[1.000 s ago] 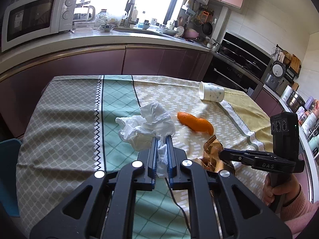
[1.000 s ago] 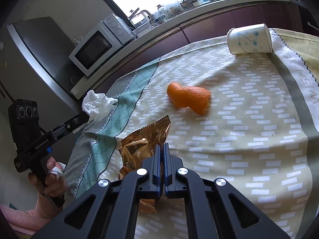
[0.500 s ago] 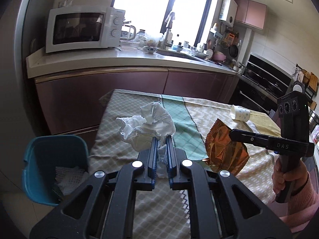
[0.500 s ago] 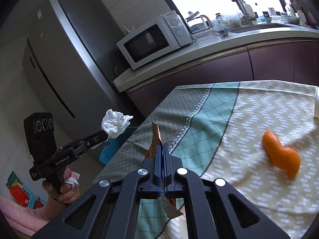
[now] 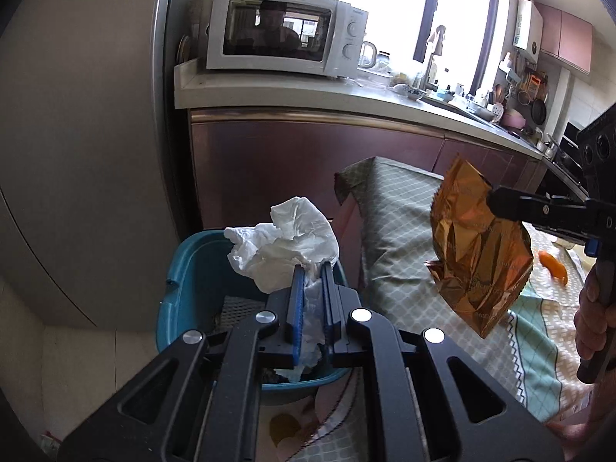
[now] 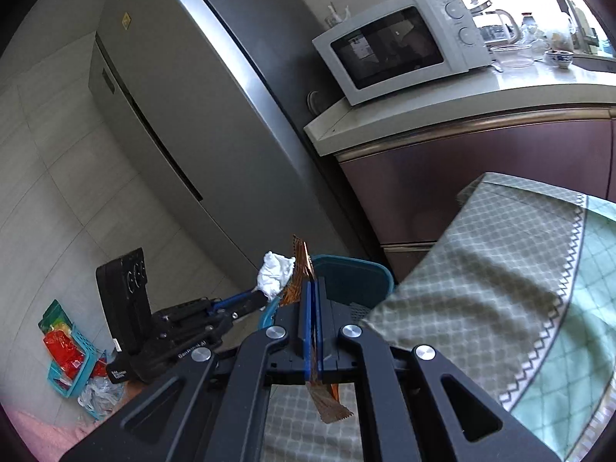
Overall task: Collect trash
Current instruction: 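Carry the tissue and gold foil packet with both tools over the teal bin, then open both tools to drop the tissue and gold packet into the bin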
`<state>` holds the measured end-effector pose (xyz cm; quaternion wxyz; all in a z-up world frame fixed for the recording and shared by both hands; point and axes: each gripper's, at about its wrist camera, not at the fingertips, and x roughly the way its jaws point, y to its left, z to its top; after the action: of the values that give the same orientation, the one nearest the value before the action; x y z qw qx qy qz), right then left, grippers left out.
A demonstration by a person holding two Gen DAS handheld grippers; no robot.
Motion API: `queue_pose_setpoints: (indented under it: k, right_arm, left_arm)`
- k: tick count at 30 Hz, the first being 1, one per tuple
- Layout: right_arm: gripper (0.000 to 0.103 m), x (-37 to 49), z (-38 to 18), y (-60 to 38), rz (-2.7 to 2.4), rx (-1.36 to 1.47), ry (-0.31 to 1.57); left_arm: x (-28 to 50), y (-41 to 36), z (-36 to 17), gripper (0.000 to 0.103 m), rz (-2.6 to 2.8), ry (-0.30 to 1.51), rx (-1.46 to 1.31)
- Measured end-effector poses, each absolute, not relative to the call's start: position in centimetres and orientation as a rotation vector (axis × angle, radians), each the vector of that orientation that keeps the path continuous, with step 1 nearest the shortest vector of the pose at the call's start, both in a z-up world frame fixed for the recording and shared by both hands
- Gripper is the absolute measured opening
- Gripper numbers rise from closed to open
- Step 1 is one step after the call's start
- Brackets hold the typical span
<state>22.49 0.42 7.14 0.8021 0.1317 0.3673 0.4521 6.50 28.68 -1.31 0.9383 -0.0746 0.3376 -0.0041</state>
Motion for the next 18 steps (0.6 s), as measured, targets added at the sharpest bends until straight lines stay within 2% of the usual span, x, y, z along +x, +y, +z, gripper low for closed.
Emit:
queue_pose_setpoints:
  k: [9, 18]
  right_arm:
    - [0.001, 25.4, 4.0, 7.4, 0.957, 0.253, 0.891]
    - [0.003, 27.3, 0.6, 10.3, 0.922, 0.265, 1.010]
  left_arm:
    - [9.5, 31.6, -6.6, 0.009, 0.022, 0.801, -0.174]
    - [12.0, 33.6, -10.4, 0.012, 0.036, 0.873, -0.218]
